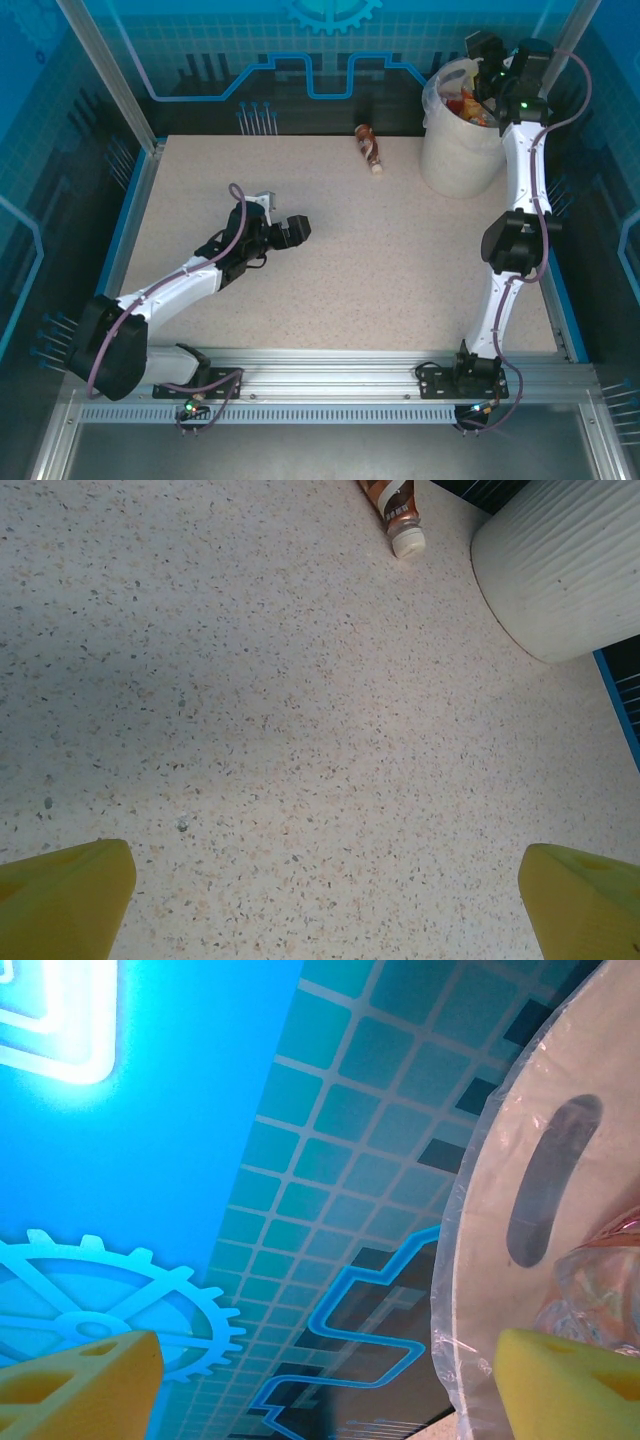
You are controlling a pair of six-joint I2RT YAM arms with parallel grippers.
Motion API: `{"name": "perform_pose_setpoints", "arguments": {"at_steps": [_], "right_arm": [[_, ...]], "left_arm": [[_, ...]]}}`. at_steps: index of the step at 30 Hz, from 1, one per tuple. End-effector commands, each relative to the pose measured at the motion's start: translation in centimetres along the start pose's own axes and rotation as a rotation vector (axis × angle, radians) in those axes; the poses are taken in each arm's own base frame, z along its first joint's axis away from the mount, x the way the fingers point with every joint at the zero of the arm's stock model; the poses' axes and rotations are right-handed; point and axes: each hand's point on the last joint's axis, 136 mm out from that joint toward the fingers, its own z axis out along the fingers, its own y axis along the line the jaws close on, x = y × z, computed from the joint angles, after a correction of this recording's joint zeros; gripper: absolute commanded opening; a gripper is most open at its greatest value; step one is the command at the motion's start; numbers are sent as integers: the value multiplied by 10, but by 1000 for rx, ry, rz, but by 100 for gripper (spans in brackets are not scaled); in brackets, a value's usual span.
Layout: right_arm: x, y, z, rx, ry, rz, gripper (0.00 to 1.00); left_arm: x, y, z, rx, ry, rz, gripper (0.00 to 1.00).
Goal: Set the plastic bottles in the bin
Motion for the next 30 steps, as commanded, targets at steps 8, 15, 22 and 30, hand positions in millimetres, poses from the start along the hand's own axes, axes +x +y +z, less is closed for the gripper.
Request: {"name": "perform_pose_setpoints", "arguments": {"at_steps": [8,15,22,30], "right_arm": [[7,27,-24,-19,32,-120,90],[71,66,-30,-106,167,-391,95],[154,82,-22,-137,243,-739,99],[271,35,6,-126,457,-1057,100]], "left_arm": [[3,1,4,18,16,-28,99],[2,-1,4,20,15,-33,99],[-2,-5,1,36,5,-35,99],[-9,5,-10,-20,-46,-42,99]]}}
